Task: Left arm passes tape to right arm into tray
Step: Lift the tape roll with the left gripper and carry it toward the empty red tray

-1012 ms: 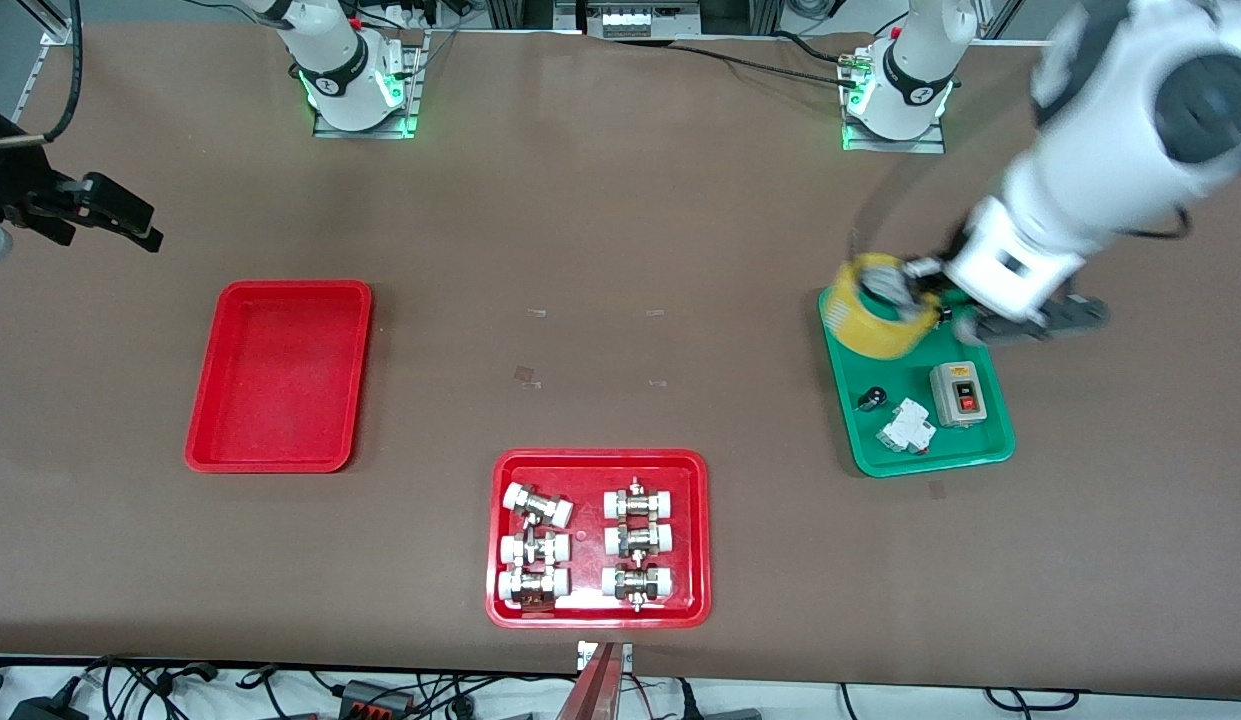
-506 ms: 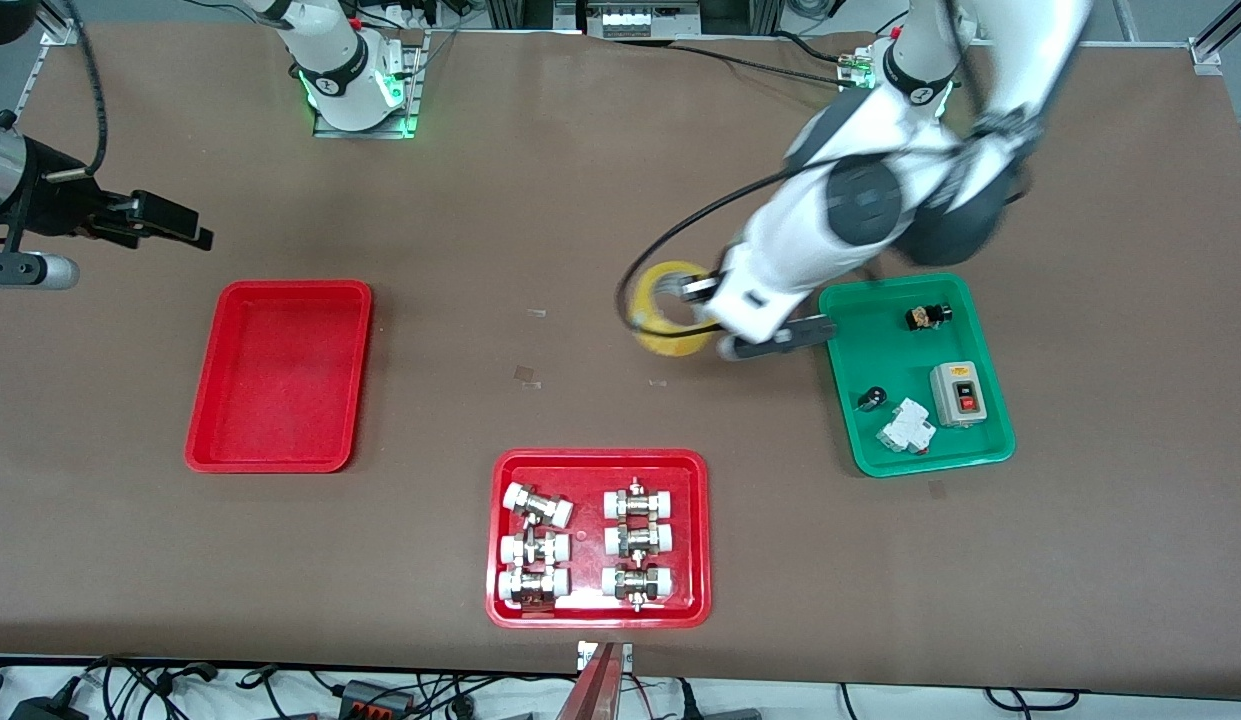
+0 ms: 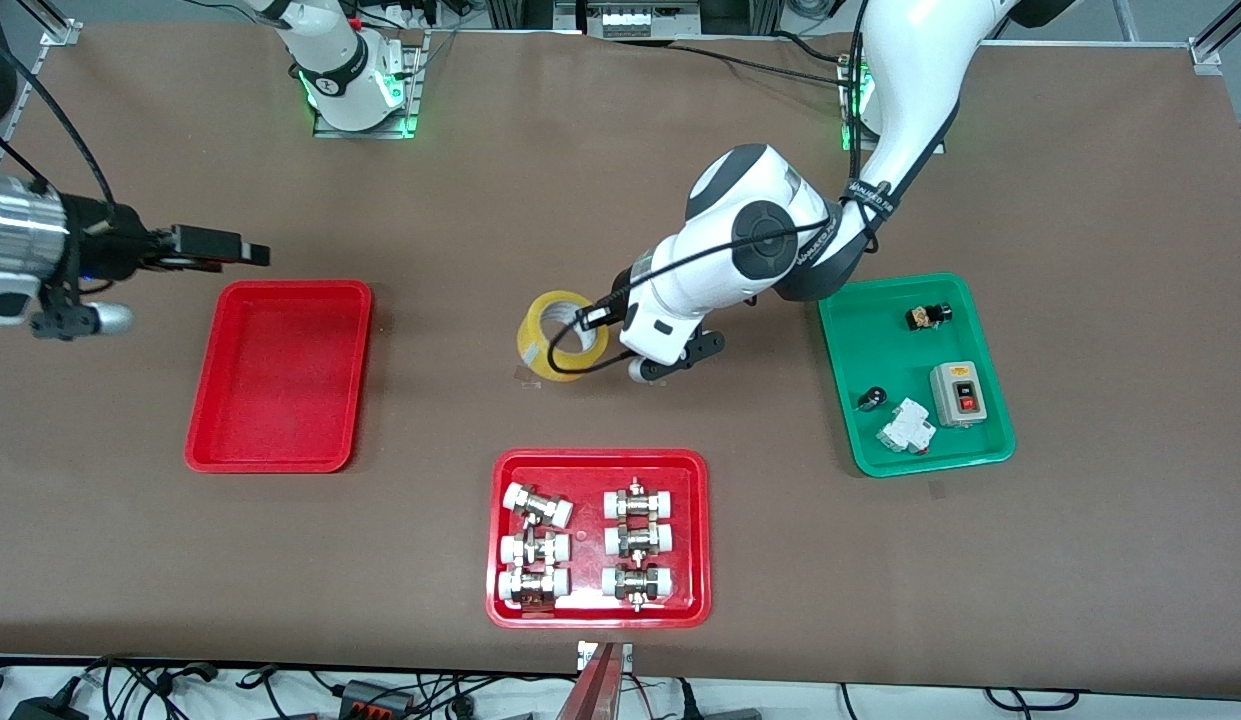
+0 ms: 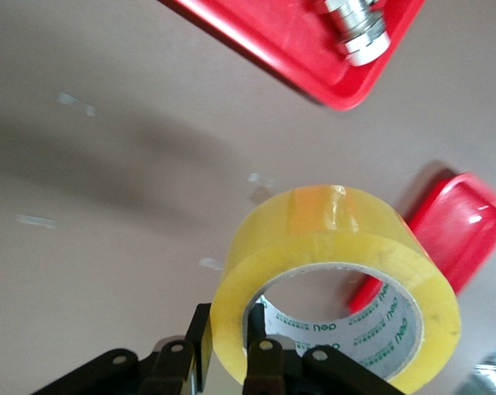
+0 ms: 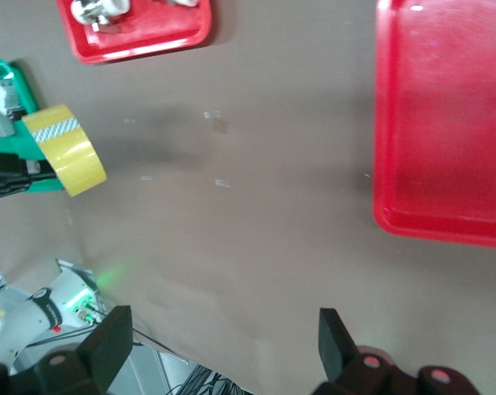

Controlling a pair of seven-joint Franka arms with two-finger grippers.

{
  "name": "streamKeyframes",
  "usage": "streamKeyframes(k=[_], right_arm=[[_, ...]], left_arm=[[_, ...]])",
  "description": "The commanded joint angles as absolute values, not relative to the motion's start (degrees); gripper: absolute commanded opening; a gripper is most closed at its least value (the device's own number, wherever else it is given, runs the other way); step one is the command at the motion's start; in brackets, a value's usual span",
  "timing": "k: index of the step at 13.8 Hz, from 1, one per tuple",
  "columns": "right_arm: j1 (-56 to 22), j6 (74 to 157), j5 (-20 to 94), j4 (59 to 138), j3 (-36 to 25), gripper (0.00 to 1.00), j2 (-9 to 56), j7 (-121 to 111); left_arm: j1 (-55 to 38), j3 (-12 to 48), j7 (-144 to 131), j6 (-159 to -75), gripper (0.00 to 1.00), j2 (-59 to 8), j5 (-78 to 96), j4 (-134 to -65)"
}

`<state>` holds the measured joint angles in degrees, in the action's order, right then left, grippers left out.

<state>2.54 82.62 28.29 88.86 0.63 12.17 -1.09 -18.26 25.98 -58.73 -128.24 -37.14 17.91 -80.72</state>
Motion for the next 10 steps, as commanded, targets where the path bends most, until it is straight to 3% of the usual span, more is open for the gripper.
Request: streamKeyframes(k=[1, 4, 10], right_arm=[[0.7, 86.3, 31.5, 90.9, 1.0, 1.00, 13.7, -4.1], [-4.7, 94.4, 34.5, 94.9, 1.0, 1.00, 13.8, -4.1], [-12.3, 104.2, 39.0, 95.0, 1.0, 1.00, 17.9, -7.6]], left_arm=[[-19.5, 26.3, -60.6, -132.4, 0.00, -39.9, 21.8, -78.1], [-21.4, 25.8, -62.0, -136.9, 0.00, -40.5, 30.6, -76.8], [-23.6, 25.7, -64.2, -141.8, 0.00, -41.9, 30.0, -75.5]])
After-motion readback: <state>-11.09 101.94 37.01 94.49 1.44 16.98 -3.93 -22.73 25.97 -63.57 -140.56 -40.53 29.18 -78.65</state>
